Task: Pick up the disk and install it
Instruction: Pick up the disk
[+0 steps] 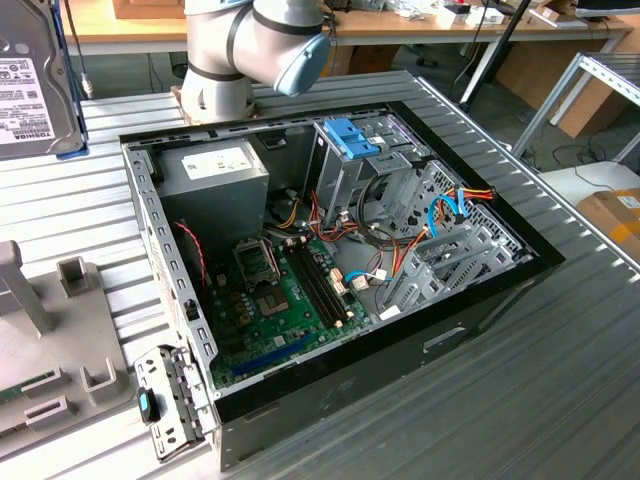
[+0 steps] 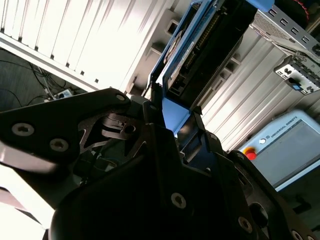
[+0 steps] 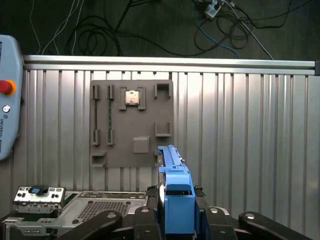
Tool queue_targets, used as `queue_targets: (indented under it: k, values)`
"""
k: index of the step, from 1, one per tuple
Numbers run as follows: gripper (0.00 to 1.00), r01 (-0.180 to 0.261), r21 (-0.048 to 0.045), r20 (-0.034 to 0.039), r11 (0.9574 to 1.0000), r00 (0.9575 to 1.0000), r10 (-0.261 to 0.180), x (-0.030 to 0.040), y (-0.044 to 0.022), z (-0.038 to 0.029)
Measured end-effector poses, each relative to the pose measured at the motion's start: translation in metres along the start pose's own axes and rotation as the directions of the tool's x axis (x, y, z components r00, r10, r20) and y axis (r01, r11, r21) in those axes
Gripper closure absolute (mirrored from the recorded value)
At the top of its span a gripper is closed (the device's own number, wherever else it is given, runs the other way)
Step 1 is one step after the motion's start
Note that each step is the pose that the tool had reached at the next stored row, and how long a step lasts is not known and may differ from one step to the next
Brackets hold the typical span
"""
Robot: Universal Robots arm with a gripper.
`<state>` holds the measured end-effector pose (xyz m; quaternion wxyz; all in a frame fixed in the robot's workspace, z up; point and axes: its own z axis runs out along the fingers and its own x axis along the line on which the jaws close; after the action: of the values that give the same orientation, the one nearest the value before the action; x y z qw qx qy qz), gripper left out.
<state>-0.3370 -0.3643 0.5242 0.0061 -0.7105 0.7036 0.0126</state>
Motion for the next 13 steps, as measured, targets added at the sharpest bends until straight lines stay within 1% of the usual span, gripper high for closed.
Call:
queue_targets:
  k: [2, 5, 11, 13]
  values:
    - [0.63, 0.0, 0.0, 0.0, 1.0, 1.0, 0.0, 0.0, -0.0054, -0.0001]
    - [0.63, 0.0, 0.0, 0.0, 1.0, 1.0, 0.0, 0.0001, -0.0106, -0.0001]
    - [0.63, 0.0, 0.0, 0.0, 1.0, 1.0, 0.0, 0.0003, -0.0348, -0.0003]
    - [0.63, 0.0, 0.0, 0.0, 1.0, 1.0, 0.0, 0.0004, -0.0414, -0.0004]
